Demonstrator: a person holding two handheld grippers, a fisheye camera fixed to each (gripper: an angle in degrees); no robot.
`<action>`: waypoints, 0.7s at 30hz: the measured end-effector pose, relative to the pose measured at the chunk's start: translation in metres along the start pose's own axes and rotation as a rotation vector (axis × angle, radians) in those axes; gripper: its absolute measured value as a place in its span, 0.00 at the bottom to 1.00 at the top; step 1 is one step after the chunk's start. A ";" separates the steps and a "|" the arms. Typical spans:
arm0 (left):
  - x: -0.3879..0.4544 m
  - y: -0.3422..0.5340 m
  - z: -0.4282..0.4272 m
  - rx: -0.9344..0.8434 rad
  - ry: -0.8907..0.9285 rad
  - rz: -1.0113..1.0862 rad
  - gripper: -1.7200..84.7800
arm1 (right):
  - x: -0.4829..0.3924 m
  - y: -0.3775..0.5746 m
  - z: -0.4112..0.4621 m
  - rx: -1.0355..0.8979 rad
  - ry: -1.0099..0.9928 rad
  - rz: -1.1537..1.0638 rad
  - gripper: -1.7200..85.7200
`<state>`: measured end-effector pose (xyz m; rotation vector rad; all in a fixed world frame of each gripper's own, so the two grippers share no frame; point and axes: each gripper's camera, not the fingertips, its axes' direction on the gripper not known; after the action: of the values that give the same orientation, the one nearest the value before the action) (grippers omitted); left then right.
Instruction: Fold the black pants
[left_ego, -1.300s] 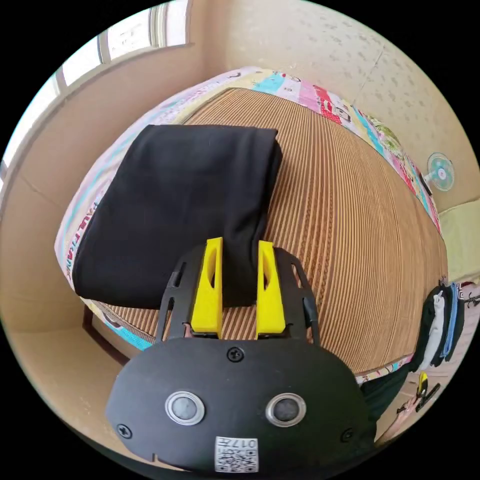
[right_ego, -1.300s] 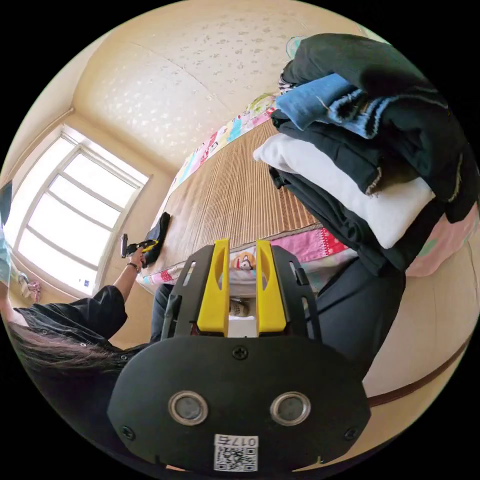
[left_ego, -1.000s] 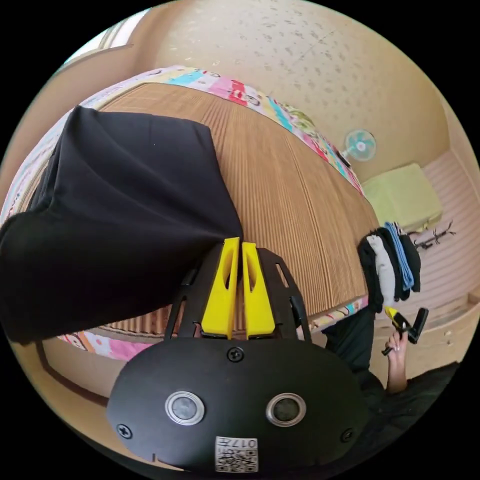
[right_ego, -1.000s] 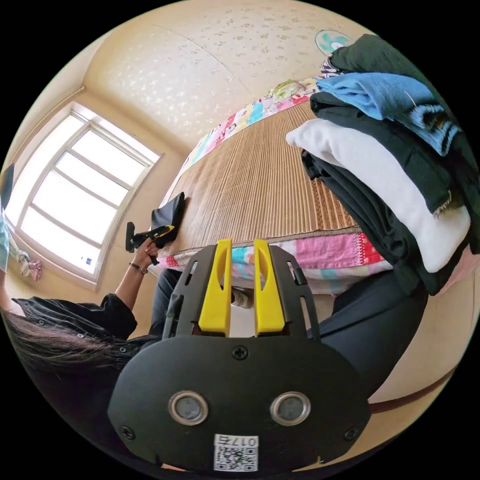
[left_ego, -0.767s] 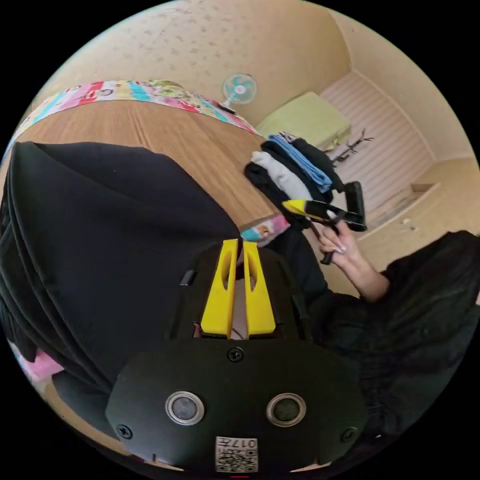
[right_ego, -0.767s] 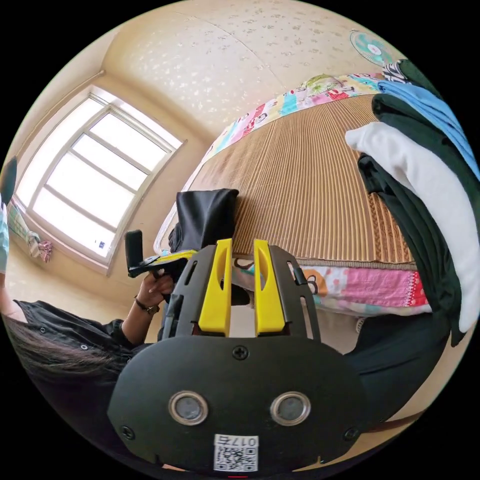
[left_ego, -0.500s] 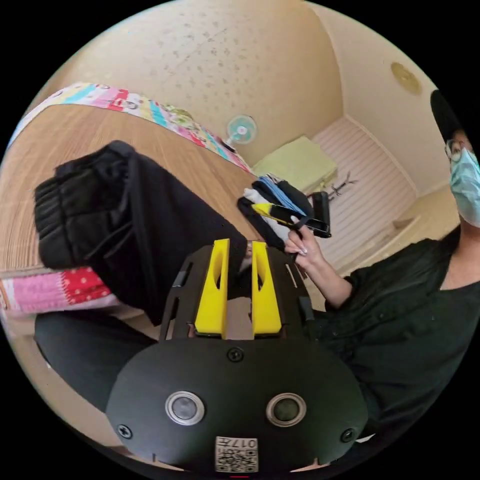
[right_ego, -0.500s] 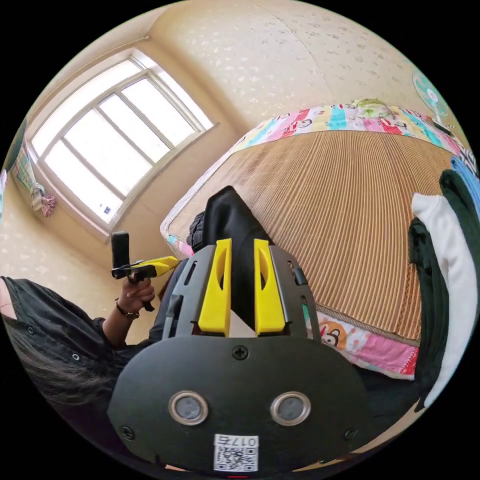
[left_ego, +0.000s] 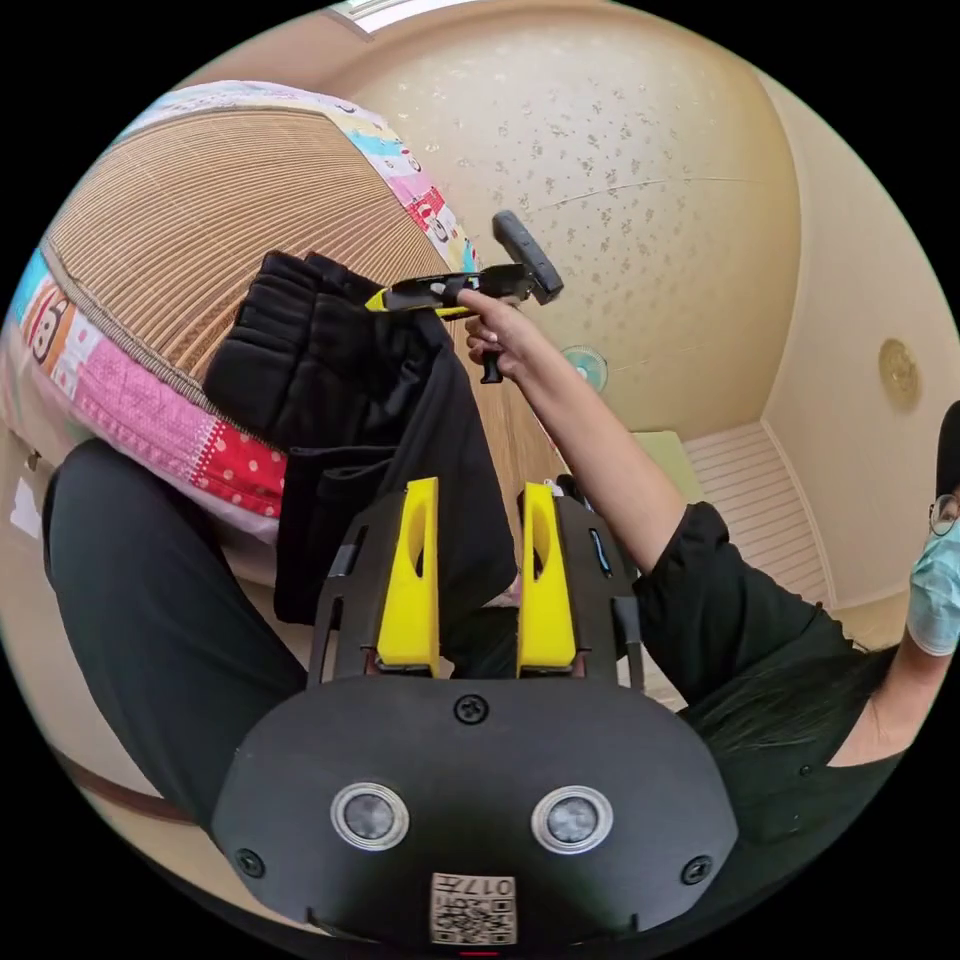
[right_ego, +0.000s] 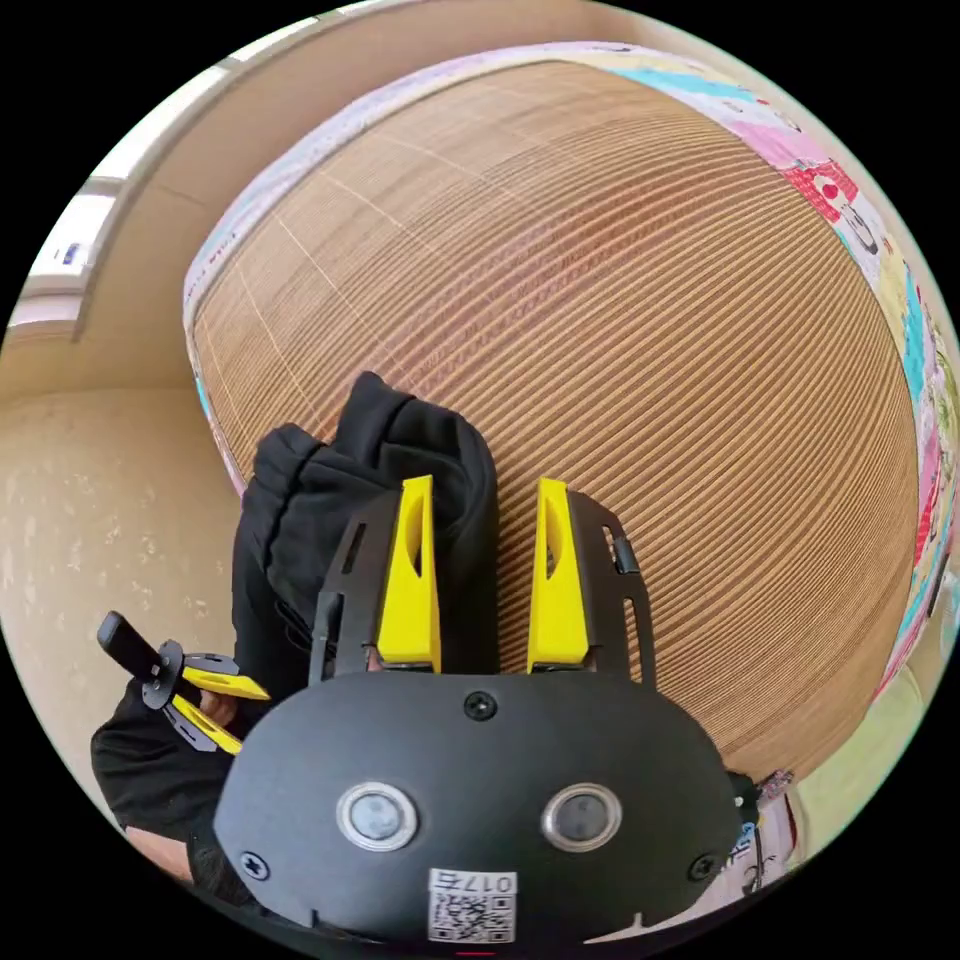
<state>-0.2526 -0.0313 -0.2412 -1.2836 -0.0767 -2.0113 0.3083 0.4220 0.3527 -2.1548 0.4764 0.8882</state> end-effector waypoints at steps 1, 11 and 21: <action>-0.001 0.001 -0.003 0.008 -0.004 -0.013 0.17 | 0.005 0.002 0.000 0.015 0.003 0.006 0.14; -0.029 -0.023 -0.040 0.164 0.144 -0.138 0.26 | 0.088 0.210 -0.055 0.477 -1.167 -0.188 0.05; 0.056 0.017 -0.049 0.335 0.456 0.111 0.07 | 0.088 0.395 -0.091 0.983 -1.750 -0.589 0.04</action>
<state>-0.2925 -0.0943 -0.2254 -0.5940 -0.1162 -2.0406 0.1845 0.0908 0.1364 -0.1410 -0.5256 1.3476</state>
